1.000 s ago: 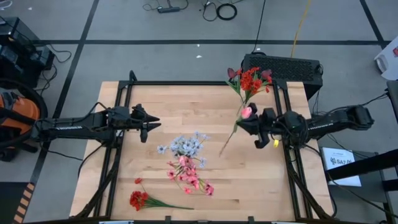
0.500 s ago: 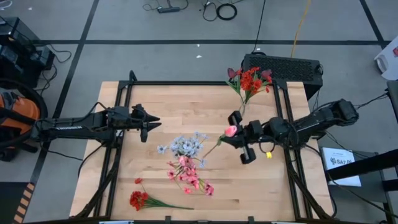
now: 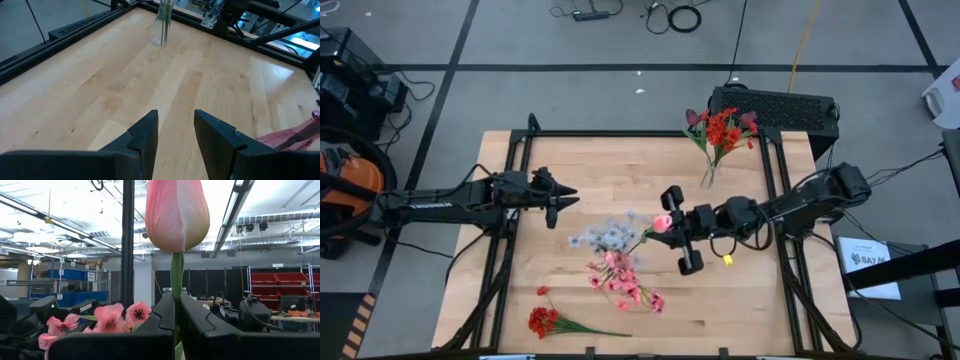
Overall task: Sort flowers into vase by color
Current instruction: Put the pink flower into the purple vase
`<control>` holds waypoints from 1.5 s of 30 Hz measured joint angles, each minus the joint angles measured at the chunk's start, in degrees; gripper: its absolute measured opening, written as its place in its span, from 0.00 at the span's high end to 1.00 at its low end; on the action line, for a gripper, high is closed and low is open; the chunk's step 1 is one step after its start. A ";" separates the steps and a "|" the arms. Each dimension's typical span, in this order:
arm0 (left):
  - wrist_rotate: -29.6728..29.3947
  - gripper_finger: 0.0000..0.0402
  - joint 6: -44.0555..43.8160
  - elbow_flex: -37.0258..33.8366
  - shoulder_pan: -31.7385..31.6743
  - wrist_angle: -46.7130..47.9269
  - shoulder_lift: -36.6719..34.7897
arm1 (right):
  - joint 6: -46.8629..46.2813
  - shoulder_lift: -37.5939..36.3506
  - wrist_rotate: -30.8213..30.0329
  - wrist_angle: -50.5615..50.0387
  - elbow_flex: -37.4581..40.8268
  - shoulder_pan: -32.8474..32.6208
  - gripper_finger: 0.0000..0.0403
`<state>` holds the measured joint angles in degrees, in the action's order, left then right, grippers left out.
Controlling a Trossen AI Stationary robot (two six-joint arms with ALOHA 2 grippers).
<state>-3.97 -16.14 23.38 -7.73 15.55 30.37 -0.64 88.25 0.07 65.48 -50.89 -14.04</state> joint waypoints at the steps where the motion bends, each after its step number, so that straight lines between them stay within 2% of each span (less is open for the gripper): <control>1: 0.00 0.67 0.00 0.00 0.00 -0.01 0.00 | -0.13 0.37 0.00 0.12 -0.07 0.00 1.00; 8: 0.05 0.67 0.03 0.00 0.00 0.00 0.00 | -1.86 2.82 -0.23 -0.42 -0.09 -0.07 1.00; 16: 0.16 0.67 0.02 0.00 0.01 0.00 -0.01 | -0.39 2.00 -0.52 0.39 0.00 -0.08 1.00; 22: 0.28 0.67 0.02 0.00 0.00 0.00 0.00 | -0.32 1.90 -3.23 0.71 0.00 -0.04 1.00; 28: 0.28 0.67 -0.04 0.00 0.02 0.00 0.00 | -0.22 -0.47 -8.11 -6.03 0.00 -0.35 1.00; 33: 0.28 0.67 -0.02 0.00 0.02 -0.01 0.00 | 0.42 -2.06 -8.87 -6.73 -0.02 -0.29 1.00; 36: 0.28 0.67 -0.07 0.00 0.02 -0.02 -0.02 | 3.44 -5.49 -10.75 -13.15 -0.02 -0.34 1.00; 40: 0.47 0.67 -0.09 0.00 0.02 -0.02 0.00 | 3.65 -13.93 -20.71 -28.24 -0.02 -0.95 1.00; 45: 0.68 0.67 -0.11 0.00 0.02 0.00 -0.02 | -5.91 -24.29 -29.68 -44.86 -0.03 -4.85 1.00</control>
<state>-3.29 -16.25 23.38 -7.70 15.55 30.35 -6.55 63.96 -29.61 20.61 -50.92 -18.89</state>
